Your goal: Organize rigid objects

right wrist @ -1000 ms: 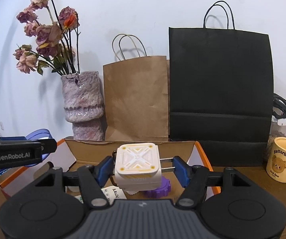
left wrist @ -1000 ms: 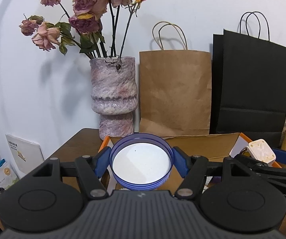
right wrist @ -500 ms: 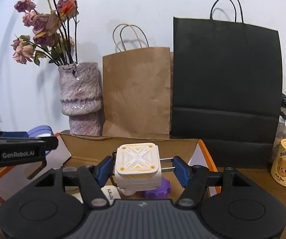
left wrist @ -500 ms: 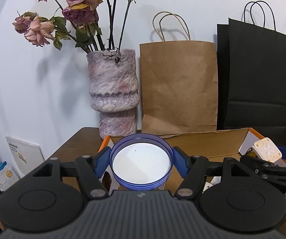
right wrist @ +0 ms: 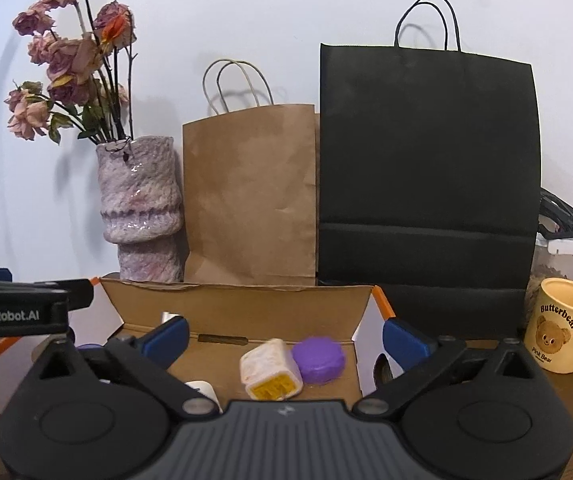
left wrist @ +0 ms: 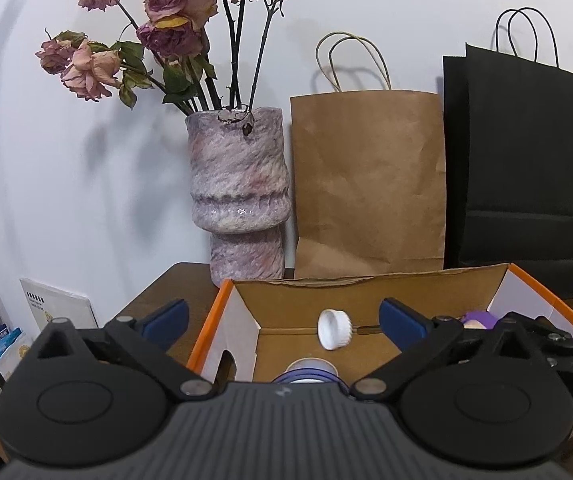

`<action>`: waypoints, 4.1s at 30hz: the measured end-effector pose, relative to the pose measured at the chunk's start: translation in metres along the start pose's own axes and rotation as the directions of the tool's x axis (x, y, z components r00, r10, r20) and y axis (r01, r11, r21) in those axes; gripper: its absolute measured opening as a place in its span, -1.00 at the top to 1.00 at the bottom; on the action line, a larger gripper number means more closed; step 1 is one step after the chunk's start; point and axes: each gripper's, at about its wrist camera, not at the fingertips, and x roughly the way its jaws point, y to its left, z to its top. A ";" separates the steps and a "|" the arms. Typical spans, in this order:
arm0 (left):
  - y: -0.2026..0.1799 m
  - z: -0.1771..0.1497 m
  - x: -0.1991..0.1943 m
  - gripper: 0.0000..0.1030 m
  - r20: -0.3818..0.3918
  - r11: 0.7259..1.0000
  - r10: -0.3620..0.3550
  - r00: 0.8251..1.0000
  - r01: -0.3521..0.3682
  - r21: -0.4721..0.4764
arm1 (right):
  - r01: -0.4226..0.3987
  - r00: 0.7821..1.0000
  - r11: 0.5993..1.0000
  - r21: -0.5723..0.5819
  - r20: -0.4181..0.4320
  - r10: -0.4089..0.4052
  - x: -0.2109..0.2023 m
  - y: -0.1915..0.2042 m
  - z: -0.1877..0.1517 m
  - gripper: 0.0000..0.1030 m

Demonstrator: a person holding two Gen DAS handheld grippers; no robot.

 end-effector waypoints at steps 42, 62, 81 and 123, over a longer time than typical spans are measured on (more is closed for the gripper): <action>0.022 -0.030 -0.199 -1.00 0.070 0.998 -0.065 0.995 0.064 0.024 | -0.028 0.996 0.999 -0.022 0.089 0.030 -0.205 0.009 -0.014 -1.00; 0.055 -0.083 -0.390 -1.00 0.104 0.994 -0.095 0.990 0.088 0.072 | -0.035 0.991 0.999 0.007 0.127 0.034 -0.396 0.042 -0.056 -1.00; 0.073 -0.119 -0.463 -1.00 0.067 0.989 -0.137 0.988 0.133 0.057 | 0.007 0.997 1.000 -0.002 0.072 -0.007 -0.495 0.060 -0.089 -1.00; 0.072 -0.122 -0.463 -1.00 0.060 0.989 -0.141 0.988 0.138 0.051 | 0.000 0.998 1.000 -0.010 0.060 0.001 -0.492 0.066 -0.091 -1.00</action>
